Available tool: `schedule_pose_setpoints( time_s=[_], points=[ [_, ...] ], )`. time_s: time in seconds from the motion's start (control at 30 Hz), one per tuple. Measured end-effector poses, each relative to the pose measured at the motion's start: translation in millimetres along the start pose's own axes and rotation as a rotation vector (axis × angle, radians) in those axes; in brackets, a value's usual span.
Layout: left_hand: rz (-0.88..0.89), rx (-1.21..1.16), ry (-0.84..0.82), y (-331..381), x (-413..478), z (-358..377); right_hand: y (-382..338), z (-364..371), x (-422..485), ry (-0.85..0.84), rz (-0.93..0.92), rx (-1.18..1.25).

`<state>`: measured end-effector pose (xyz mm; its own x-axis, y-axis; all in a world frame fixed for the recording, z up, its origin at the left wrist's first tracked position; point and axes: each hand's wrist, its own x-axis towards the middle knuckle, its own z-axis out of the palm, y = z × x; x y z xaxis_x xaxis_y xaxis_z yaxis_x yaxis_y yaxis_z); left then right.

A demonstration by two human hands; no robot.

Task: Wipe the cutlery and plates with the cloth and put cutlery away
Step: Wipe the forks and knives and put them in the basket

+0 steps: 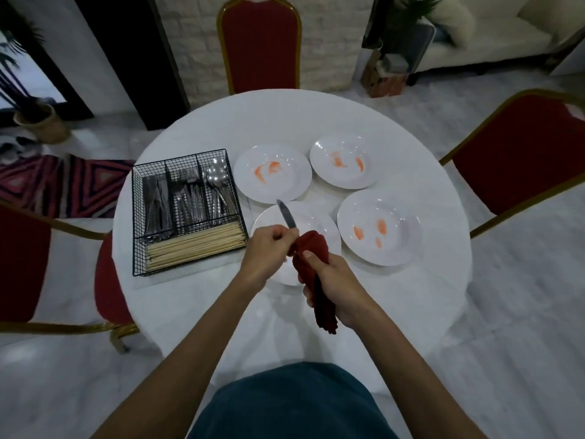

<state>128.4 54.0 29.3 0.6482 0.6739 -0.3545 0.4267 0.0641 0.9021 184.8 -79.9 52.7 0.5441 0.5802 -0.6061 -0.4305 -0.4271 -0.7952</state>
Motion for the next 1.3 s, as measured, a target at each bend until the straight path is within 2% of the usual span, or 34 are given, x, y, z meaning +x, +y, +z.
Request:
schedule_pose_setpoints(
  time_s=[0.13, 0.3, 0.37, 0.53, 0.67, 0.83, 1.13, 1.3],
  points=[
    [-0.029, 0.026, -0.049, -10.4, -0.8, -6.8, 4.5, 5.2, 10.1, 0.011, 0.026, -0.009],
    [-0.081, -0.118, 0.202, -12.2, 22.4, -49.6, 6.7, 21.8, 22.1, -0.031, 0.03, -0.068],
    [-0.086, -0.166, 0.248, -13.6, 21.5, -52.7, 6.2, 26.7, 26.9, -0.039, 0.022, -0.075],
    [-0.151, -0.199, 0.131, -32.5, -4.1, -32.7, 0.6, 42.2, 44.0, -0.085, -0.01, -0.132],
    [-0.208, -0.289, 0.173, -45.7, 5.3, -52.4, -2.4, 58.1, 56.8, -0.187, -0.011, -0.216],
    [-0.225, -0.314, 0.229, -44.8, 25.9, -84.9, -3.3, 70.3, 69.4, -0.185, 0.058, -0.237],
    [-0.284, -0.047, 0.466, -78.9, 85.6, -199.0, 1.8, 38.1, 91.7, -0.068, 0.232, -0.158],
    [-0.358, 0.274, 0.55, -105.9, 123.3, -236.3, 5.5, 12.8, 95.6, -0.025, 0.293, -0.088]
  ],
)
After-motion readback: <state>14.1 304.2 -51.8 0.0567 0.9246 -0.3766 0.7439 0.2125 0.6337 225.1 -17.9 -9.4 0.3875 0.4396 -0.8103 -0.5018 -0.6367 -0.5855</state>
